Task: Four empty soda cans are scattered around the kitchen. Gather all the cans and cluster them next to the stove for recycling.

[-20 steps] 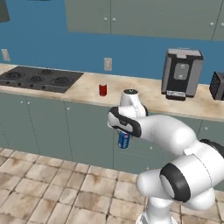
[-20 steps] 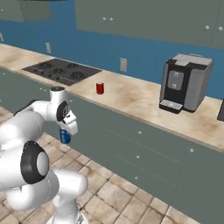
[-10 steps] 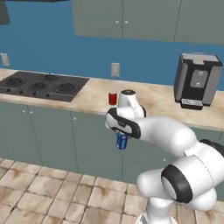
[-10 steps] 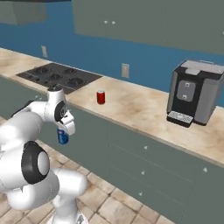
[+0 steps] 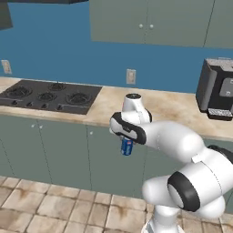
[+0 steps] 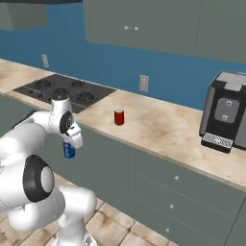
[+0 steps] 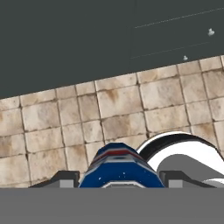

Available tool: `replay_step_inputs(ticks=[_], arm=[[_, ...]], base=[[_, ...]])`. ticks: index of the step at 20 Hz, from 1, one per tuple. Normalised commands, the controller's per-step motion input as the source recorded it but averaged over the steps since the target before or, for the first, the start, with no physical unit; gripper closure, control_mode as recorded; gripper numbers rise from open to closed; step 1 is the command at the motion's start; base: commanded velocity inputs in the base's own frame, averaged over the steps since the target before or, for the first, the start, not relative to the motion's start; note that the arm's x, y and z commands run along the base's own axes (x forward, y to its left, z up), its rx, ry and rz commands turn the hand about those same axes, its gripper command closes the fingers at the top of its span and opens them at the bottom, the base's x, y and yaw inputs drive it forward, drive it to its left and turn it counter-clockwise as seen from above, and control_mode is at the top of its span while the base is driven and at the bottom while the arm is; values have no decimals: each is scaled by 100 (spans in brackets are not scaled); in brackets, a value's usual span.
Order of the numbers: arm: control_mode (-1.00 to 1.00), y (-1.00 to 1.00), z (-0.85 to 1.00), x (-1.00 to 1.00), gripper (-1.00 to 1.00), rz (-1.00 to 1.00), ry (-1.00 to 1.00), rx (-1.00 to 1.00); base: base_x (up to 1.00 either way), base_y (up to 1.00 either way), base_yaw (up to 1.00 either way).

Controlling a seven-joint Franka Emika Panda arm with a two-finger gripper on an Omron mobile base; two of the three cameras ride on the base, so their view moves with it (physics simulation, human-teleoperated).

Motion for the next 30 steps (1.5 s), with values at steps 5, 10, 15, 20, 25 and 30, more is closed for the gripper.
replay_step_inputs(ticks=[5, 10, 15, 20, 25, 30], arm=[[100, 0, 0, 0, 100, 0, 0, 0], [100, 0, 0, 0, 100, 0, 0, 0], [100, 0, 0, 0, 100, 0, 0, 0], [100, 0, 0, 0, 100, 0, 0, 0], [100, 0, 0, 0, 100, 0, 0, 0], [100, 0, 0, 0, 100, 0, 0, 0]], base=[[61, 34, -21], [56, 33, -25], [52, 33, -26], [50, 40, -27], [44, 46, -22], [32, 51, -19]])
